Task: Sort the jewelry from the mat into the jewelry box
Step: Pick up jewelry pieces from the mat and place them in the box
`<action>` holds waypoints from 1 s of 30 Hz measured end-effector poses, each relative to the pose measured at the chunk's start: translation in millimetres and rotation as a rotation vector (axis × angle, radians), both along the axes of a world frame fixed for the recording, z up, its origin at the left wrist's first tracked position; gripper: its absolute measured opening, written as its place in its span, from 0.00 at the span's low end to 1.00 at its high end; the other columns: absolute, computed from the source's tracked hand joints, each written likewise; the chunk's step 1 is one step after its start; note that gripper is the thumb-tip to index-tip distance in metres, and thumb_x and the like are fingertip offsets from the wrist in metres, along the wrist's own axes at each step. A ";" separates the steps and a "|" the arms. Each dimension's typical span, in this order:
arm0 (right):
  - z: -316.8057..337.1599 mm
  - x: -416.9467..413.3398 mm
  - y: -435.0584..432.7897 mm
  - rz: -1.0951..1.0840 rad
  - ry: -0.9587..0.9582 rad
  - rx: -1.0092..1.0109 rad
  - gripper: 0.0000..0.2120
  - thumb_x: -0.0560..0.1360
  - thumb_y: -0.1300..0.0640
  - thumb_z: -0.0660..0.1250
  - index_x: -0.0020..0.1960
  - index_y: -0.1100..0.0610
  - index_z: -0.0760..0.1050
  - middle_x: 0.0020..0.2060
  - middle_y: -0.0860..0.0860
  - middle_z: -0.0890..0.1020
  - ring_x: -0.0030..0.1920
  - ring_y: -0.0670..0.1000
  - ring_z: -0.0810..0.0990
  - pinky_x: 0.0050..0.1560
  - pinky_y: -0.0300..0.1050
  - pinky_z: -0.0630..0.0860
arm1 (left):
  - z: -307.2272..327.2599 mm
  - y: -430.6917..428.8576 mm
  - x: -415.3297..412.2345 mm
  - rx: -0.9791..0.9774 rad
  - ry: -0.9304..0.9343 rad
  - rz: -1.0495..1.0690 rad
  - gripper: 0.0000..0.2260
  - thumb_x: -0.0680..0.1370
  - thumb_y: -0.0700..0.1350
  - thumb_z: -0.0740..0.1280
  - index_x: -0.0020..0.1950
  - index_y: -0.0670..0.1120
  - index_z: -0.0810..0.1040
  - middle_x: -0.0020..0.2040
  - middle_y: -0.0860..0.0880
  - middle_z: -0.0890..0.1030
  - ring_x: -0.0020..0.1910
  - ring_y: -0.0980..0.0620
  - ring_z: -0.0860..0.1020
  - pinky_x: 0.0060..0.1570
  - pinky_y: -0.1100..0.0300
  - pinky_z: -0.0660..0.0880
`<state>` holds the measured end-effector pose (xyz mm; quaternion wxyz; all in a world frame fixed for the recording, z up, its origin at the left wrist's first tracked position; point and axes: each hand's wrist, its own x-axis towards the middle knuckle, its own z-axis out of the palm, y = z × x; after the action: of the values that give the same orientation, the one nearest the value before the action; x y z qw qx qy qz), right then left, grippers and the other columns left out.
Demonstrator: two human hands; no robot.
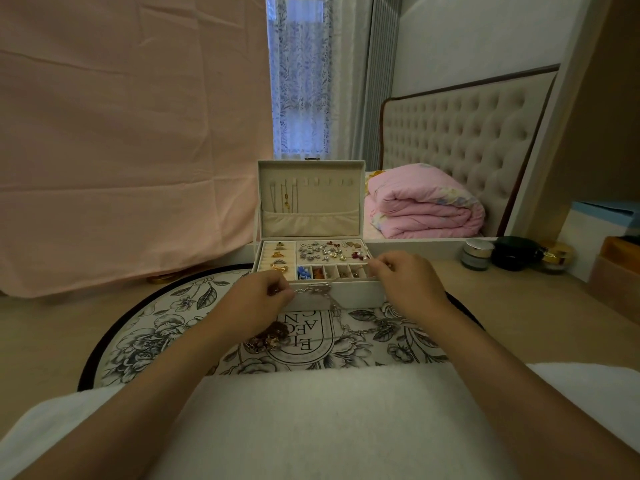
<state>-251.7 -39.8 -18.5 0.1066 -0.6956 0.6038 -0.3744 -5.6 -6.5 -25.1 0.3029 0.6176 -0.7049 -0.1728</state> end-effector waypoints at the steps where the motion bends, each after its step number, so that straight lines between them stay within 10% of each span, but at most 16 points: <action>1: 0.6 -2.0 -1.5 -0.055 0.026 -0.005 0.13 0.80 0.50 0.62 0.40 0.52 0.79 0.35 0.48 0.81 0.38 0.50 0.79 0.35 0.43 0.70 | -0.9 -0.6 -0.2 0.019 0.030 0.009 0.08 0.81 0.47 0.65 0.42 0.48 0.77 0.37 0.52 0.77 0.35 0.55 0.74 0.33 0.61 0.68; 7: -1.7 -7.2 -3.1 -0.210 0.272 0.156 0.13 0.76 0.52 0.61 0.36 0.57 0.72 0.33 0.52 0.74 0.34 0.52 0.73 0.29 0.41 0.62 | 0.3 1.2 -3.0 0.077 0.152 0.072 0.14 0.81 0.45 0.58 0.40 0.42 0.76 0.36 0.49 0.77 0.34 0.52 0.71 0.34 0.59 0.64; 20: -0.4 13.1 13.7 -0.103 0.804 0.248 0.05 0.75 0.58 0.67 0.51 0.55 0.78 0.45 0.50 0.79 0.42 0.52 0.77 0.40 0.44 0.75 | -12.4 2.1 -7.1 -0.056 -0.591 0.041 0.10 0.78 0.54 0.65 0.41 0.53 0.80 0.38 0.55 0.78 0.39 0.57 0.76 0.36 0.63 0.68; 25: -11.7 34.5 12.5 0.251 0.680 0.162 0.13 0.81 0.55 0.64 0.62 0.49 0.81 0.57 0.51 0.83 0.55 0.55 0.81 0.56 0.48 0.79 | -15.2 4.9 -14.2 -0.245 -0.740 -0.016 0.13 0.78 0.54 0.64 0.61 0.58 0.79 0.60 0.56 0.78 0.58 0.52 0.77 0.52 0.57 0.75; 30: -18.0 35.4 5.0 0.328 0.649 0.234 0.11 0.80 0.52 0.67 0.59 0.54 0.83 0.55 0.52 0.82 0.55 0.53 0.80 0.58 0.48 0.77 | -31.0 1.0 -21.0 -0.188 -0.541 -0.129 0.11 0.80 0.54 0.65 0.60 0.56 0.82 0.56 0.55 0.79 0.56 0.54 0.76 0.54 0.55 0.77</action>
<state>-216.3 -34.8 -36.5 0.0471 -0.8484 0.5257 -0.0410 -26.7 -5.5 -56.0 0.1481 0.5643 -0.8109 0.0451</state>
